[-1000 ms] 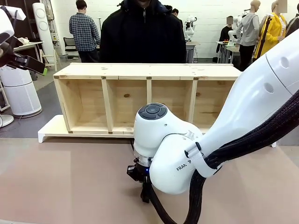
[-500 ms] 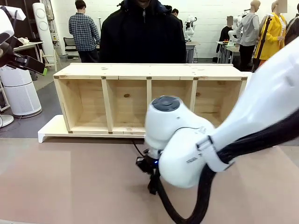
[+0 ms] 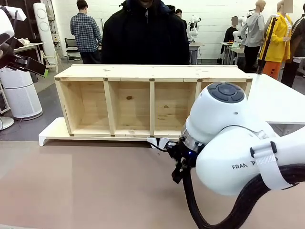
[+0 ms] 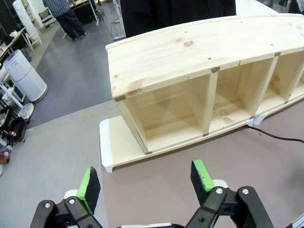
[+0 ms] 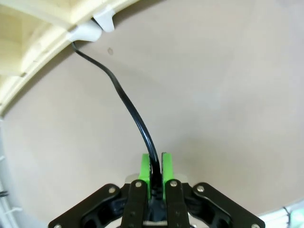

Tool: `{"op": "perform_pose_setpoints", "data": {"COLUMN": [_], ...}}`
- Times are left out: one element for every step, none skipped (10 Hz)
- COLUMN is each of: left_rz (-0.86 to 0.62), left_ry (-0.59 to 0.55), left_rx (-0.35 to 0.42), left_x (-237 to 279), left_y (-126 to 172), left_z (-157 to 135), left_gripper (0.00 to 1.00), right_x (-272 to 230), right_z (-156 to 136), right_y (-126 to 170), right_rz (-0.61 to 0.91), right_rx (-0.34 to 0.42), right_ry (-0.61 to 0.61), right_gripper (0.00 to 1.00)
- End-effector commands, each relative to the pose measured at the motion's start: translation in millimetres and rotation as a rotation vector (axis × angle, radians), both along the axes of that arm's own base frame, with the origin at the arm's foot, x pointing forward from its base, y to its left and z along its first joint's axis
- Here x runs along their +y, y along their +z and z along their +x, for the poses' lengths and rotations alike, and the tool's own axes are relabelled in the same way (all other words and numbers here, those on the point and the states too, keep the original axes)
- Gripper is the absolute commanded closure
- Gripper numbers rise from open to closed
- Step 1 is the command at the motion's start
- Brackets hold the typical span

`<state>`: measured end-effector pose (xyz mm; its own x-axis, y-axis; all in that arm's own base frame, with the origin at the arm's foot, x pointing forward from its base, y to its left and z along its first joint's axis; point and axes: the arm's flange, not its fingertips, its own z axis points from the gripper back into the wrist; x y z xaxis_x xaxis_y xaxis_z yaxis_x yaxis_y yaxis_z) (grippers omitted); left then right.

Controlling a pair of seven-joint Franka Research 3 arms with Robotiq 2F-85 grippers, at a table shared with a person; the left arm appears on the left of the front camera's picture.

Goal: Perform cable management.
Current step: Pull the grasped Power Cable to the location of the Power Strip.

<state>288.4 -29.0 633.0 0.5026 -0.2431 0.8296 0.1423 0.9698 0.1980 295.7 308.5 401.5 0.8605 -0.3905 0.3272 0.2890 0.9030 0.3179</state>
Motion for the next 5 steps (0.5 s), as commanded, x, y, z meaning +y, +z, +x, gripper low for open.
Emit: {"op": "perform_pose_setpoints", "data": {"left_rz": [0.002, 0.002, 0.002, 0.002, 0.002], "left_ry": [0.001, 0.001, 0.001, 0.001, 0.001], "left_rx": [-0.01, -0.01, -0.01, -0.01, -0.01], "left_x": [-0.5, -0.5, -0.5, -0.5, -0.5], "left_y": [0.3, 0.3, 0.3, 0.3, 0.3], "left_z": [1.9, 1.9, 1.9, 1.9, 1.9], "left_gripper": [0.0, 0.0, 0.0, 0.0, 0.0], "right_x": [-48.2, -59.0, -73.0, -86.2, -99.7], "right_z": [-32.2, -32.0, -31.6, -30.5, -30.1], "right_y": [-12.7, -11.0, -9.5, -6.9, -3.0], "right_rz": [0.024, 0.031, 0.041, 0.044, 0.051], "right_rx": [-0.007, -0.011, -0.013, -0.018, -0.028], "right_ry": [-0.036, -0.061, -0.081, -0.103, -0.126], "right_gripper": [0.88, 0.88, 0.88, 0.88, 0.88]}}
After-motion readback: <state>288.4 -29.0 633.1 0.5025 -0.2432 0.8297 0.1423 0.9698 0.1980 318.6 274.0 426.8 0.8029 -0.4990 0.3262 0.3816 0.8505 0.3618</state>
